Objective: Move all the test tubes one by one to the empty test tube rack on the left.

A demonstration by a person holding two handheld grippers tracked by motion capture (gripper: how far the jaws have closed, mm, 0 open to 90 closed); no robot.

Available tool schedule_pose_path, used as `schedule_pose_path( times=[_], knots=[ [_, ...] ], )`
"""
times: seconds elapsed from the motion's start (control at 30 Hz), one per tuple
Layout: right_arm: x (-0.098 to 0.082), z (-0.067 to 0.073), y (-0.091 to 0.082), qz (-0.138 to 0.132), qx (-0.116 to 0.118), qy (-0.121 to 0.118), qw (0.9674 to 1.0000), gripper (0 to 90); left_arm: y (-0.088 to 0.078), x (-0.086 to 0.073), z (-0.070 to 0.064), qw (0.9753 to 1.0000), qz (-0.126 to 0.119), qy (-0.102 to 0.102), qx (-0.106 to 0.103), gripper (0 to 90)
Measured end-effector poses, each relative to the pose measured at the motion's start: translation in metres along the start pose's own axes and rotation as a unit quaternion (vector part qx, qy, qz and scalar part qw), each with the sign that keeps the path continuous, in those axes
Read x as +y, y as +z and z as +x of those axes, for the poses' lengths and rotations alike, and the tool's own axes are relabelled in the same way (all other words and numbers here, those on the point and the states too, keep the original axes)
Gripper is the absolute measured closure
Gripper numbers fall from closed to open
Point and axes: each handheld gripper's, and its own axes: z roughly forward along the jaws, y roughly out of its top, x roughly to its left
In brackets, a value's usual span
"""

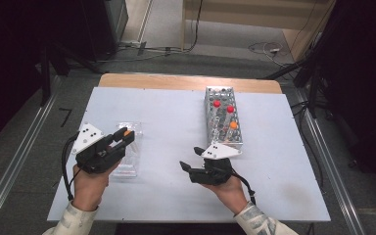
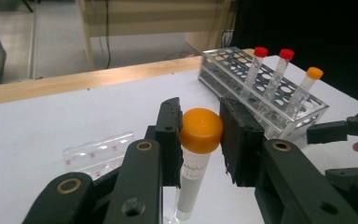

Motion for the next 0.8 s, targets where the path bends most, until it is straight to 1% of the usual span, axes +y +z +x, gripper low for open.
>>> schedule_pose_path(
  times=[0.2,0.3,0.6,0.8],
  knots=[
    [0.000,0.000,0.000,0.001,0.000,-0.001,1.0000,32.0,-0.003,-0.004,0.008,0.9999,0.004,-0.003,0.013,70.2],
    [0.000,0.000,0.000,0.000,0.000,-0.001,1.0000,32.1,-0.004,-0.005,0.009,0.9999,0.004,-0.004,0.015,70.2],
    [-0.001,0.000,0.000,0.000,0.000,-0.002,1.0000,32.1,0.000,-0.009,0.008,0.9999,0.007,0.000,0.014,70.2],
    [0.000,-0.001,-0.001,-0.001,-0.001,0.000,1.0000,32.1,0.004,-0.014,0.005,0.9997,0.013,0.007,0.021,70.2]
  ],
)
